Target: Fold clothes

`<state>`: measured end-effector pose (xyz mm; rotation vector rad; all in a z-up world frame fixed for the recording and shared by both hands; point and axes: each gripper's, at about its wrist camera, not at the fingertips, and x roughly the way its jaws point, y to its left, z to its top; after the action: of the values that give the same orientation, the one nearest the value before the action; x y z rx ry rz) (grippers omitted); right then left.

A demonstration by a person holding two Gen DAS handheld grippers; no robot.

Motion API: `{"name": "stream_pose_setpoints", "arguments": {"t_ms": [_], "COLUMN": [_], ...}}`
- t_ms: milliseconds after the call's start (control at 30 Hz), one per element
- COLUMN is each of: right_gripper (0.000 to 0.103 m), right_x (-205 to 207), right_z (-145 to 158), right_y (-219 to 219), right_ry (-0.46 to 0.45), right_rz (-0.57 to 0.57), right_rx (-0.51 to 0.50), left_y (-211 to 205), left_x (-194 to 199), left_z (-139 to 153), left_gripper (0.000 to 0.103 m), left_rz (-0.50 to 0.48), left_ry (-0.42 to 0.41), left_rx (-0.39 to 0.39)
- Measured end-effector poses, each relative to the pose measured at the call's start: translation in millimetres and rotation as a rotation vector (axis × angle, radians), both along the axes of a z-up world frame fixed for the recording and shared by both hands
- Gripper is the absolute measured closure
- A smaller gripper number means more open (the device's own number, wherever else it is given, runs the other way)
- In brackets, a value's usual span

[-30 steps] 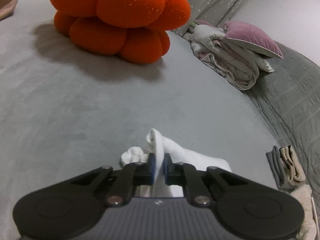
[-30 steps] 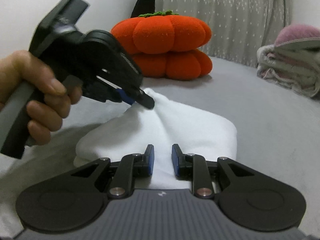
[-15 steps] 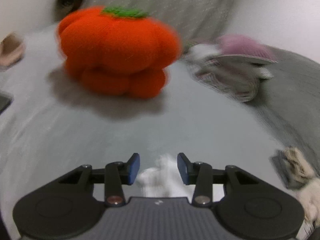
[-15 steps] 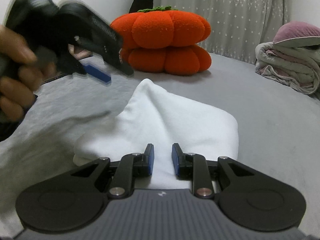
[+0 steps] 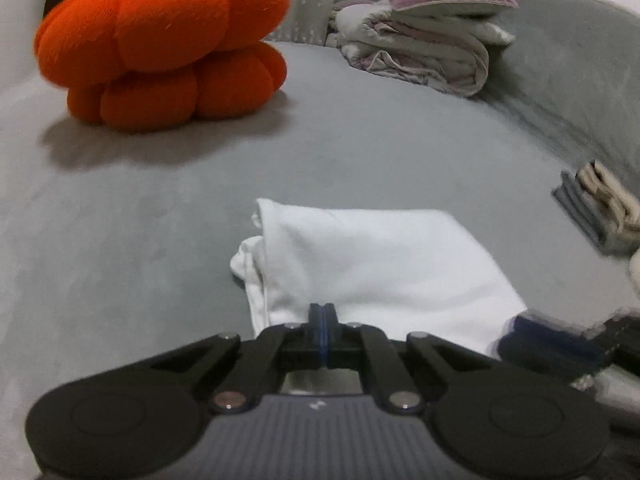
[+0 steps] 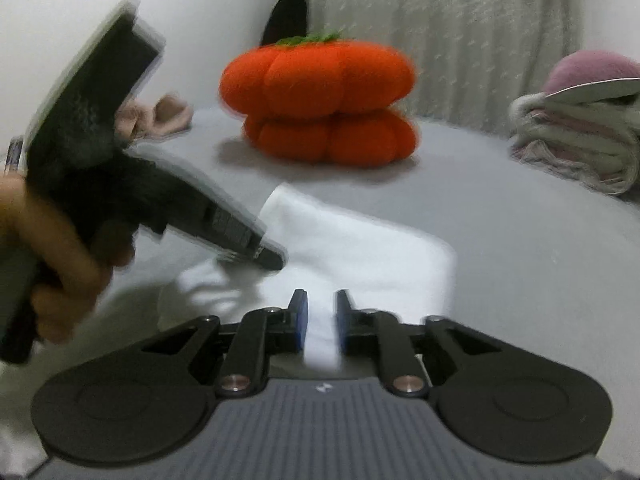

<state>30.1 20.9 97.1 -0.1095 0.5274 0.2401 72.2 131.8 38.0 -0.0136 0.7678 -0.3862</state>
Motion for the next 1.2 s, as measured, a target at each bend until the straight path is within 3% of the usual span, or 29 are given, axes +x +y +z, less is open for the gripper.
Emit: {"name": "stream_pose_setpoints", "arguments": {"t_ms": [167,333,533,600,633,733,900,1033,1133,1200], "right_gripper": [0.089,0.089,0.089,0.089,0.089,0.088,0.091,0.084,0.081,0.081], "right_x": [-12,-13,-17,-17,-15,-7,5,18,49,52], "right_z": [10,-8,-13,-11,-8,0,14,23,10,-3], "right_y": [-22,-16,-16,-17,-18,-23,-31,-37,-37,-36], "right_ry": [0.028,0.026,0.034,0.036,0.034,0.03,0.023,0.03,0.119,0.13], "right_rz": [-0.042,-0.053,-0.063,-0.067,-0.069,-0.075,-0.084,-0.089,-0.077,-0.074], "right_rx": [0.048,0.02,0.022,0.026,0.03,0.043,0.065,0.08,0.068,0.058], "left_y": [5,9,6,-3,-7,-6,1,1,-1,0], "left_x": [4,-1,-21,-20,-18,-11,-5,-3,-7,-7], "left_z": [5,9,28,20,14,3,1,2,2,3], "left_gripper": [0.1,0.1,0.1,0.099,0.099,0.099,0.1,0.1,0.1,0.1], "left_rz": [0.012,0.012,-0.005,-0.018,-0.013,0.002,0.017,0.022,0.021,0.021], "left_ry": [0.025,0.018,-0.059,-0.036,-0.017,0.014,0.049,0.053,0.055,0.057], "left_rx": [-0.029,-0.043,-0.09,-0.055,-0.013,0.007,-0.025,-0.025,-0.024,-0.027]}}
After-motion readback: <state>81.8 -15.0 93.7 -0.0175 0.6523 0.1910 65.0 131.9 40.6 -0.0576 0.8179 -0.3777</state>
